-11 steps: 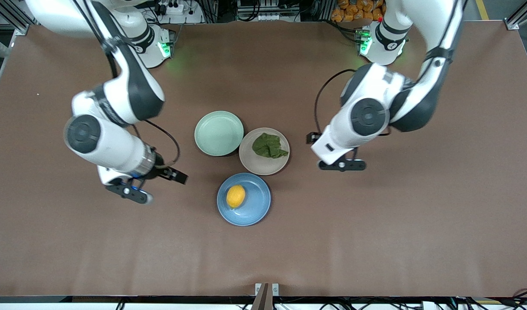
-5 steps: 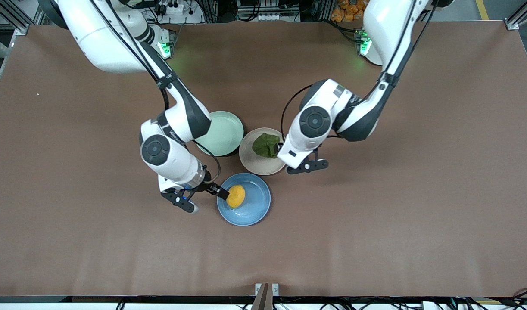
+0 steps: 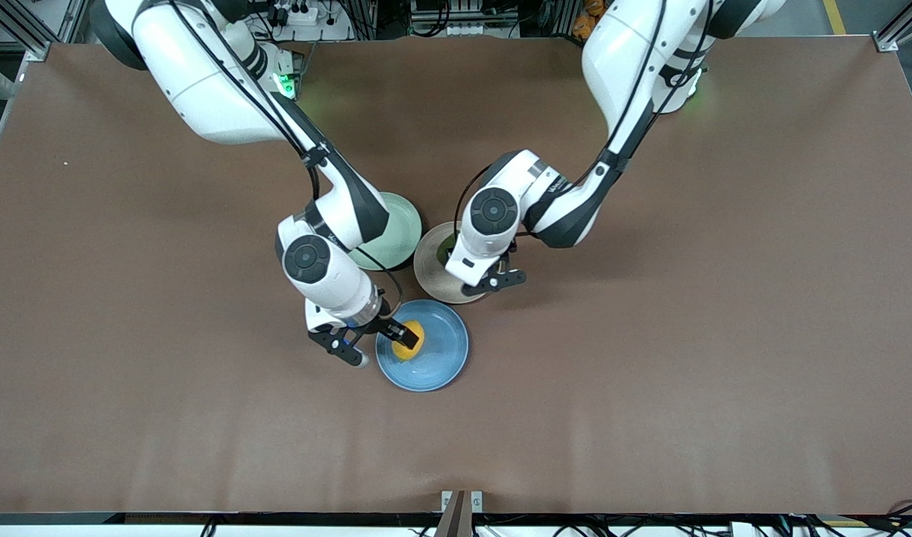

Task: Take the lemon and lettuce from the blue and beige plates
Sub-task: 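Close the right gripper on the lemon while the left gripper grasps the lettuce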

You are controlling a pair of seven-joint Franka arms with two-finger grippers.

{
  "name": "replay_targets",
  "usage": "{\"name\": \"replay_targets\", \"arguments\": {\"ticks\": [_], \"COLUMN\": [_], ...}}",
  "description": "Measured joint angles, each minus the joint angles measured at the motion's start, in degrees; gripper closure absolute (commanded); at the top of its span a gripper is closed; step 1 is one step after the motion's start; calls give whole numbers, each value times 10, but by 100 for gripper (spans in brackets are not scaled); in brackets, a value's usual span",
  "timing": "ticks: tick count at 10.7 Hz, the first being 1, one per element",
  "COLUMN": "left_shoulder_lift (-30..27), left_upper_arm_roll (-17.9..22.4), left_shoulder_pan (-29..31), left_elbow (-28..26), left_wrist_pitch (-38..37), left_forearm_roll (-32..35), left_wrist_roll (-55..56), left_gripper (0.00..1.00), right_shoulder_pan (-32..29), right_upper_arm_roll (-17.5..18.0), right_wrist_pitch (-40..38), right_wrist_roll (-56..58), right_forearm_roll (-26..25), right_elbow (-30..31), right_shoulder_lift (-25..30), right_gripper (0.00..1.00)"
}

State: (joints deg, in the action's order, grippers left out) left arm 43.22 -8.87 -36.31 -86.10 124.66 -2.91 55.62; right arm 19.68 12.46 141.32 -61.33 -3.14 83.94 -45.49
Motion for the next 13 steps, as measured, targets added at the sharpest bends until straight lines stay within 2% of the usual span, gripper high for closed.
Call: {"name": "replay_targets", "arguments": {"ticks": [4,7,8,9,10,12,13], "left_shoulder_lift": [27,35,35,36,37,39,39], "left_upper_arm_roll": [1,1,1,1,1,1,1], "left_shoulder_pan": [-15,-19,-19,-20,-22,-24,-25], "left_elbow": [1,1,1,1,1,1,2], "left_wrist_pitch": [18,33,34,36,41,51,56], "left_forearm_roll": [20,21,24,39,53,63,63], "left_wrist_roll": [21,23,23,24,35,58,62], "left_gripper": [0,0,20,53,75,100,100], "right_shoulder_pan": [13,19,20,19,19,15,5], "right_upper_arm_roll": [0,0,0,0,-1,1,12], "right_wrist_pitch": [46,58,58,58,57,48,20], "right_wrist_roll": [-47,-49,-49,-50,-50,-56,-58], "right_forearm_roll": [-54,-65,-68,-68,-68,-68,-68], "right_elbow": [-1,-2,-3,-4,-5,-12,-23], "right_shoulder_lift": [-40,-48,-49,-48,-49,-48,-45], "right_gripper": [0,62,75,77,78,78,78]}}
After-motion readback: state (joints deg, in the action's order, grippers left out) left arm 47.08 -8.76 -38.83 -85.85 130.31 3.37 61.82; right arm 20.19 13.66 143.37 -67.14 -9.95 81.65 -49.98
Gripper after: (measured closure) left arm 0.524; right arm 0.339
